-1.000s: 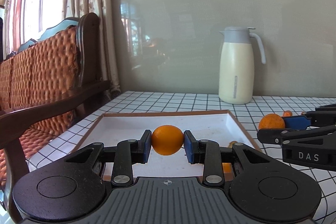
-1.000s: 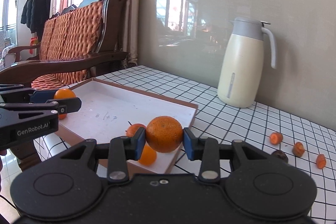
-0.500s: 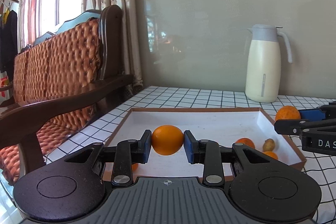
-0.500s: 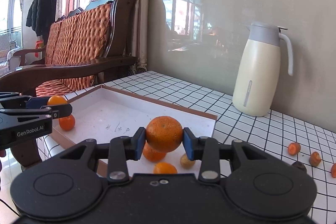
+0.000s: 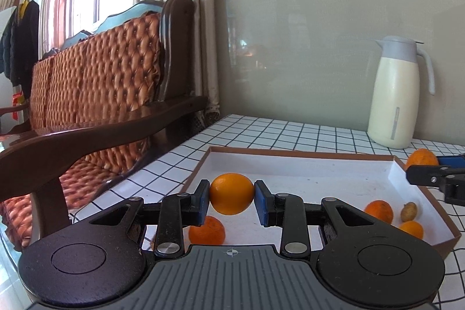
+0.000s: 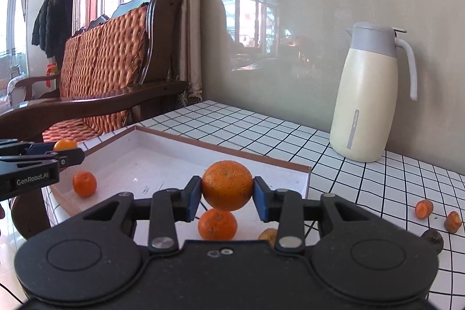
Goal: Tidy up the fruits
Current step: 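Carry the tangerine and orange over the white tray with both grippers, then open both grippers to drop the tangerine and orange into the tray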
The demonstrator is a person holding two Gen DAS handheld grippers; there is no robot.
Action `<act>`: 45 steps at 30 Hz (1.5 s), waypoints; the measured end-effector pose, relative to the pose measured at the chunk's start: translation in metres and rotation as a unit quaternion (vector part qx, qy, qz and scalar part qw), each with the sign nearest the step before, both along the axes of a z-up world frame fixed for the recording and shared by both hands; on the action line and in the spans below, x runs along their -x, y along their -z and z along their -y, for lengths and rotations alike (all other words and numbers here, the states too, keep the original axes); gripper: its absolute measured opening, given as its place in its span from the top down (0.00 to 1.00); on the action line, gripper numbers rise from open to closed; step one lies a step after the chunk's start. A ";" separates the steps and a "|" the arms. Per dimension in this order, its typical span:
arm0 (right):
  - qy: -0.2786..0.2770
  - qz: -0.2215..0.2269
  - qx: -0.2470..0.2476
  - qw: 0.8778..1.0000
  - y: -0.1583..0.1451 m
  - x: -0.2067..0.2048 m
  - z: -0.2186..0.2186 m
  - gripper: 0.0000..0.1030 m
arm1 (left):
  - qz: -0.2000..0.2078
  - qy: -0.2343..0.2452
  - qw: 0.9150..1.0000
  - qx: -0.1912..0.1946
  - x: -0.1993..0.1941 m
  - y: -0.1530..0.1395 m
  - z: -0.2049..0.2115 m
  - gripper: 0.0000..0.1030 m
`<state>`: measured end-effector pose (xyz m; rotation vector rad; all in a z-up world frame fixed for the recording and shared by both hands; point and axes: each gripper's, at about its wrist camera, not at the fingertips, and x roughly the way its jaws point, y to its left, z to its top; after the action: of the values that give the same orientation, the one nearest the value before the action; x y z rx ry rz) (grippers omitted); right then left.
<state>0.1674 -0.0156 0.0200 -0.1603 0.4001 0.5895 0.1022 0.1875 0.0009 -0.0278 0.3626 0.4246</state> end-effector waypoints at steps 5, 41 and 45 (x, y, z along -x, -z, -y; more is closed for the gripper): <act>0.001 -0.002 -0.004 1.000 0.001 -0.008 -0.003 0.71 | 0.000 -0.007 1.000 0.000 -0.006 0.000 -0.008 0.68; 0.055 0.024 -0.039 0.997 0.010 -0.046 -0.005 0.06 | 0.027 -0.038 0.999 -0.015 -0.043 0.008 -0.027 0.00; 0.049 0.019 -0.033 0.998 0.012 -0.044 -0.005 0.06 | 0.020 -0.030 0.999 -0.014 -0.043 0.010 -0.026 0.00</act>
<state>0.2115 -0.0104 0.0076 -0.0872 0.3497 0.5027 0.1456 0.2137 -0.0095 -0.0196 0.3172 0.4880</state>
